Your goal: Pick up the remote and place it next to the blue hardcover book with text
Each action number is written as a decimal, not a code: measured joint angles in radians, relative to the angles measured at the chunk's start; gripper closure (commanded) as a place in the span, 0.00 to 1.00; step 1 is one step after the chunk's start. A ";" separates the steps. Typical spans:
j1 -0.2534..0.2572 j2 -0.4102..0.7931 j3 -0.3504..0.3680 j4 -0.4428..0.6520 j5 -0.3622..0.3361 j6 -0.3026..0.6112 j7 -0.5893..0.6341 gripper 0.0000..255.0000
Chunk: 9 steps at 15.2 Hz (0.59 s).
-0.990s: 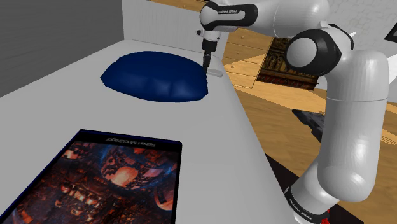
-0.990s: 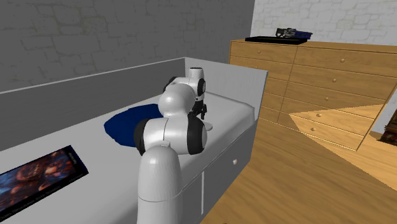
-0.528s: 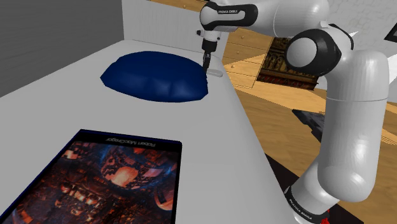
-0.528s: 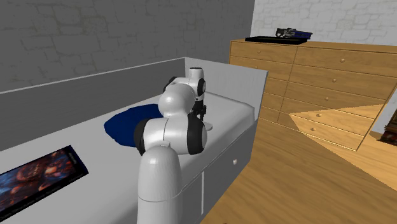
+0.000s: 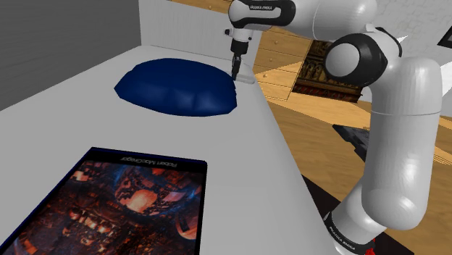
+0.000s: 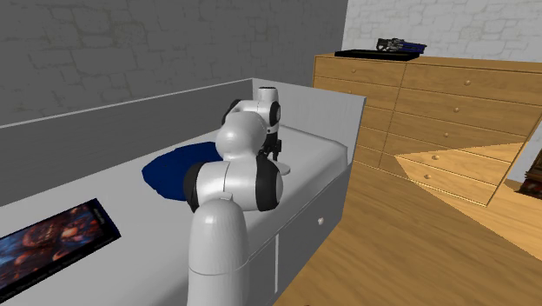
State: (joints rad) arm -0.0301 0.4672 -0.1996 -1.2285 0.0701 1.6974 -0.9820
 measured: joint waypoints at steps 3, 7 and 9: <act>-0.004 0.007 0.000 0.052 0.001 -0.044 -0.001 1.00; -0.013 0.034 0.000 0.151 0.006 -0.117 -0.002 1.00; -0.016 0.046 0.000 0.196 0.008 -0.150 -0.001 1.00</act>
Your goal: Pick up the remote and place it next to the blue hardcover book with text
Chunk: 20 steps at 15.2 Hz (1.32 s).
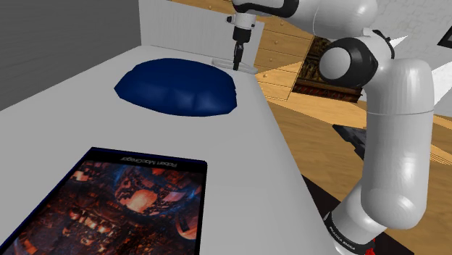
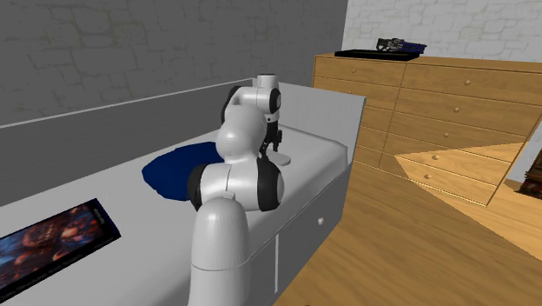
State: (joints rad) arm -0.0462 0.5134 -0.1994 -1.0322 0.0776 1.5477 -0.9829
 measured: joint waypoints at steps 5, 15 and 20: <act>-0.014 0.045 0.002 0.140 0.008 -0.095 0.001 1.00; 0.114 -0.280 0.017 -0.315 -0.056 0.038 0.108 1.00; 0.177 -0.460 0.053 -0.541 -0.091 0.086 0.202 1.00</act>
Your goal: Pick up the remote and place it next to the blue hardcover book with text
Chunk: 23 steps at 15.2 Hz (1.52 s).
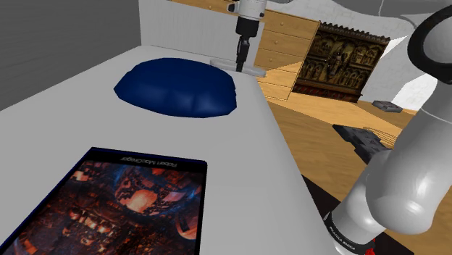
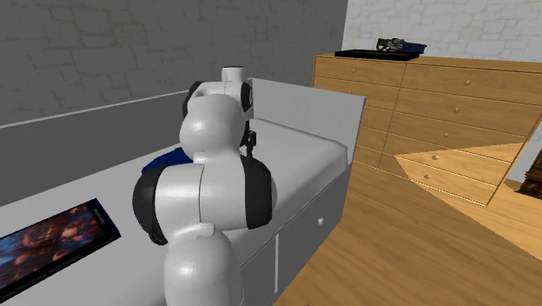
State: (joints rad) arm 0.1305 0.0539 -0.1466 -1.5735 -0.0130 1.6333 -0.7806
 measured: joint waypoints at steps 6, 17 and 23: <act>0.062 -0.167 0.063 -0.189 -0.018 0.020 0.126 1.00; 0.157 -0.394 0.208 -0.427 0.012 0.026 0.360 1.00; 0.210 -0.465 0.300 -0.488 0.053 0.016 0.492 1.00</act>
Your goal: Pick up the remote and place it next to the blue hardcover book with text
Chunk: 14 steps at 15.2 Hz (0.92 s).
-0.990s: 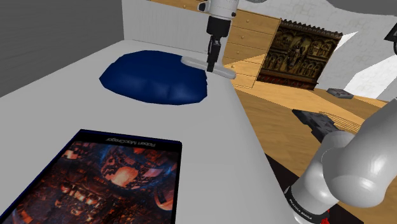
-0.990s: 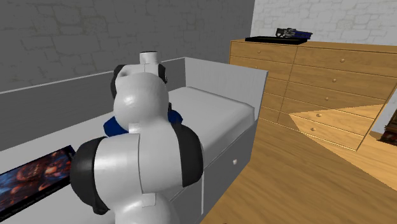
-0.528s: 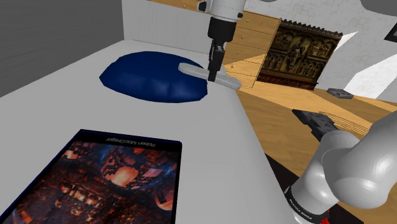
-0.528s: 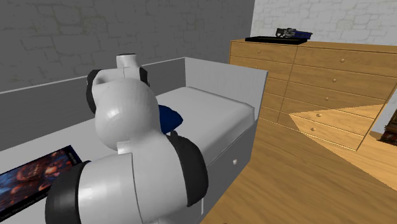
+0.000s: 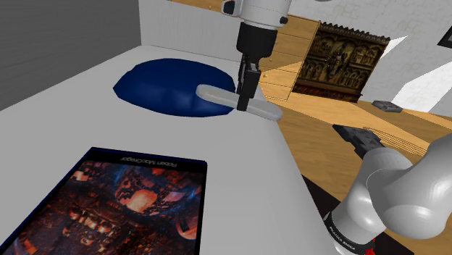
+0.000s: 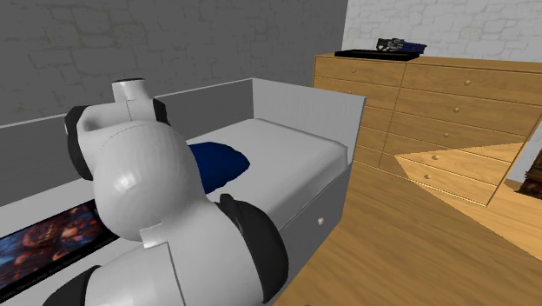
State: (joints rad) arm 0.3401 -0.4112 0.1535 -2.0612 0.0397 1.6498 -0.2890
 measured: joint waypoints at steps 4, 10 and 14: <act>0.023 -0.026 0.042 -0.032 0.021 0.007 0.058 1.00; 0.028 -0.035 0.050 -0.117 0.027 0.083 0.064 1.00; 0.029 -0.037 0.052 -0.173 0.029 0.136 0.064 1.00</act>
State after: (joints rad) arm 0.3692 -0.4485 0.2059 -2.2340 0.0690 1.7859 -0.2253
